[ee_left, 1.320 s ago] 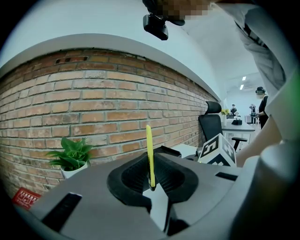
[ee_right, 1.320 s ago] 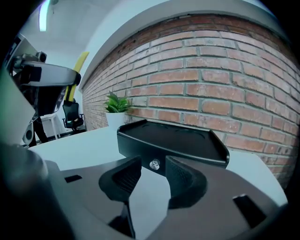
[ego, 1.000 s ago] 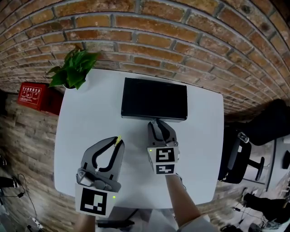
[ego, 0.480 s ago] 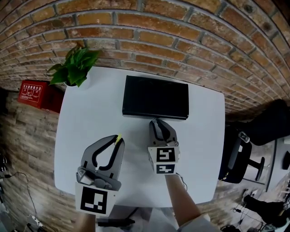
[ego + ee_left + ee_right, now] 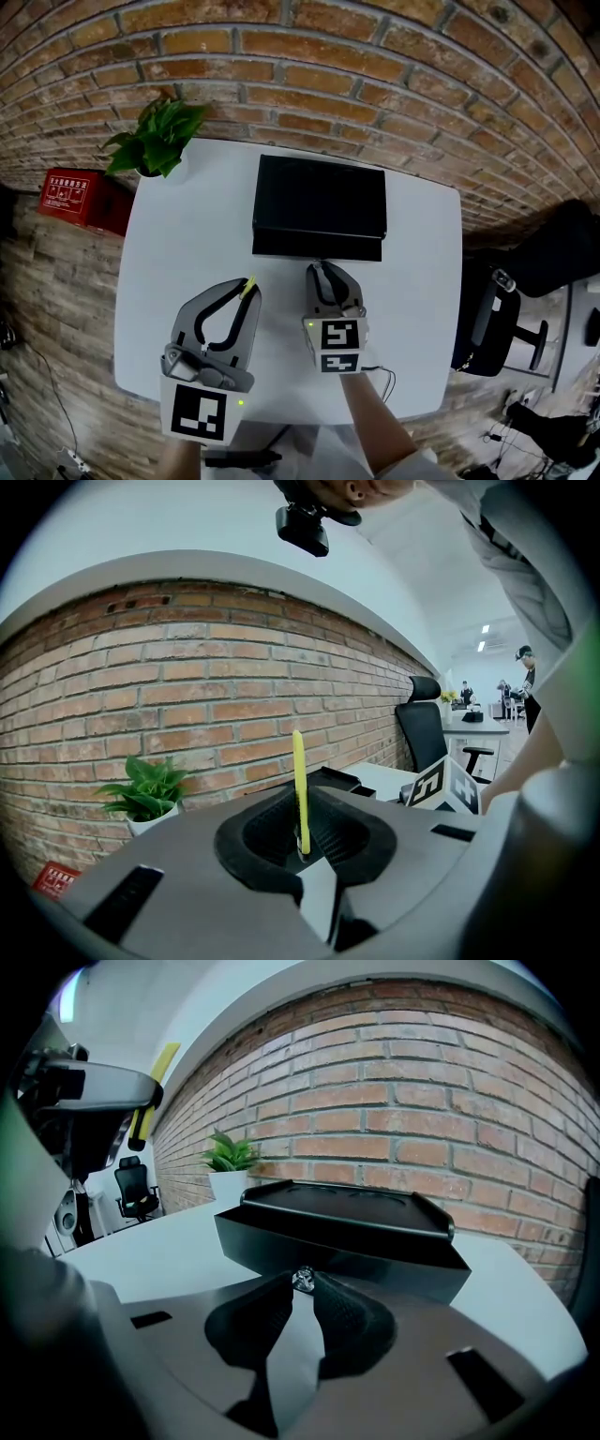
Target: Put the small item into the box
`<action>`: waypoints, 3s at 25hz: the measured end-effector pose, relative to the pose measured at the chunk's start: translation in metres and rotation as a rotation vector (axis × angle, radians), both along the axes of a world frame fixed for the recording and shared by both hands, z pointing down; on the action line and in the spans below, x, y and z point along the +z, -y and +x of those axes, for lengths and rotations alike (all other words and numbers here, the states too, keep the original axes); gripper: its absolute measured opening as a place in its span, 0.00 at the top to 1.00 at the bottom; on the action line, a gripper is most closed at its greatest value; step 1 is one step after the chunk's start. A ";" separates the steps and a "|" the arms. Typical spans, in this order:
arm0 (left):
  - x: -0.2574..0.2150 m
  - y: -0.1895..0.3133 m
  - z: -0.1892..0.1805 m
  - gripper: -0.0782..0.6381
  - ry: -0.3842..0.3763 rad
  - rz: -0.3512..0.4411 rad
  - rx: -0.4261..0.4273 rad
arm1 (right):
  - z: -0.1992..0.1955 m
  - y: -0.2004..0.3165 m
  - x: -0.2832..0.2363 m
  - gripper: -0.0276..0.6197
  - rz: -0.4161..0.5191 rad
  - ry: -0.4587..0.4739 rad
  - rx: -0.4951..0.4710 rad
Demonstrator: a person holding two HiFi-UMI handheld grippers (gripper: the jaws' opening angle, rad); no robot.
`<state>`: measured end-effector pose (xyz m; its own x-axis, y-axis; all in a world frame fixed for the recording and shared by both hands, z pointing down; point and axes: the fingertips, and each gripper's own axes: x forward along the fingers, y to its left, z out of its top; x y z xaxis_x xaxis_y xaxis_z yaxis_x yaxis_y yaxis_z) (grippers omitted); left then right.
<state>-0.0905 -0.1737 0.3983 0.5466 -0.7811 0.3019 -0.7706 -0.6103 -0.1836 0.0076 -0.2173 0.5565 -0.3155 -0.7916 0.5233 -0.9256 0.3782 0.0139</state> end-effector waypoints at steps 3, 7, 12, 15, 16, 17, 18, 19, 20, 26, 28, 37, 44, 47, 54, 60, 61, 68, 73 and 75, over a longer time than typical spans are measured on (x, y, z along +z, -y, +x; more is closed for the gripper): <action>-0.001 -0.003 0.001 0.82 -0.004 0.004 0.001 | -0.001 -0.013 0.000 0.82 -0.009 0.005 -0.001; -0.001 -0.008 0.004 0.82 -0.003 0.004 0.006 | -0.003 -0.031 0.000 0.82 -0.023 0.012 -0.005; -0.001 -0.013 0.007 0.82 -0.003 0.008 0.011 | -0.003 -0.048 0.001 0.82 -0.042 0.024 -0.006; 0.000 -0.017 0.009 0.82 -0.002 0.008 0.013 | -0.003 -0.056 0.002 0.82 -0.043 0.022 -0.018; 0.001 -0.017 0.009 0.82 0.001 0.010 0.015 | -0.004 -0.057 0.002 0.82 -0.041 0.019 -0.022; 0.001 -0.018 0.010 0.82 0.004 0.012 0.017 | -0.004 -0.057 0.003 0.82 -0.038 0.017 -0.024; 0.001 -0.019 0.010 0.82 0.007 0.013 0.019 | -0.004 -0.057 0.003 0.82 -0.037 0.015 -0.024; 0.001 -0.019 0.010 0.82 0.006 0.012 0.018 | -0.005 -0.057 0.003 0.82 -0.036 0.014 -0.024; 0.000 -0.020 0.010 0.82 0.004 0.012 0.016 | -0.005 -0.057 0.003 0.82 -0.037 0.015 -0.025; -0.010 -0.025 0.011 0.82 0.000 0.028 0.017 | -0.001 -0.066 -0.003 0.82 -0.056 0.068 -0.021; -0.016 -0.027 0.011 0.82 -0.005 0.034 0.015 | 0.003 -0.072 -0.011 0.82 -0.044 0.057 -0.015; -0.063 -0.045 0.021 0.82 0.007 0.093 0.041 | 0.034 -0.077 -0.101 0.85 0.118 0.088 0.004; -0.102 -0.060 0.032 0.82 0.019 0.152 0.075 | 0.061 -0.083 -0.176 0.85 0.251 0.088 0.029; -0.116 -0.065 0.034 0.82 0.013 0.172 0.083 | 0.071 -0.088 -0.201 0.86 0.283 0.074 0.033; -0.143 -0.079 0.038 0.82 -0.036 0.194 0.086 | 0.092 -0.101 -0.253 0.86 0.396 0.073 0.051; -0.157 -0.087 0.038 0.82 -0.041 0.222 0.086 | 0.097 -0.114 -0.280 0.86 0.446 0.072 0.056; -0.158 -0.087 0.037 0.82 -0.040 0.224 0.085 | 0.097 -0.115 -0.282 0.86 0.451 0.073 0.055; -0.158 -0.082 0.035 0.82 -0.036 0.231 0.090 | 0.091 -0.119 -0.281 0.86 0.443 0.077 0.048; -0.152 -0.067 0.043 0.82 -0.029 0.235 0.127 | 0.095 -0.123 -0.278 0.86 0.434 0.080 0.066; -0.145 -0.056 0.048 0.82 -0.025 0.228 0.147 | 0.098 -0.125 -0.276 0.86 0.427 0.081 0.079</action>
<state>-0.0420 -0.1179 0.2537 0.6639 -0.7393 0.1127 -0.6830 -0.6609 -0.3110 0.1053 -0.0920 0.2807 -0.2719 -0.9548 0.1200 -0.9560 0.2823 0.0801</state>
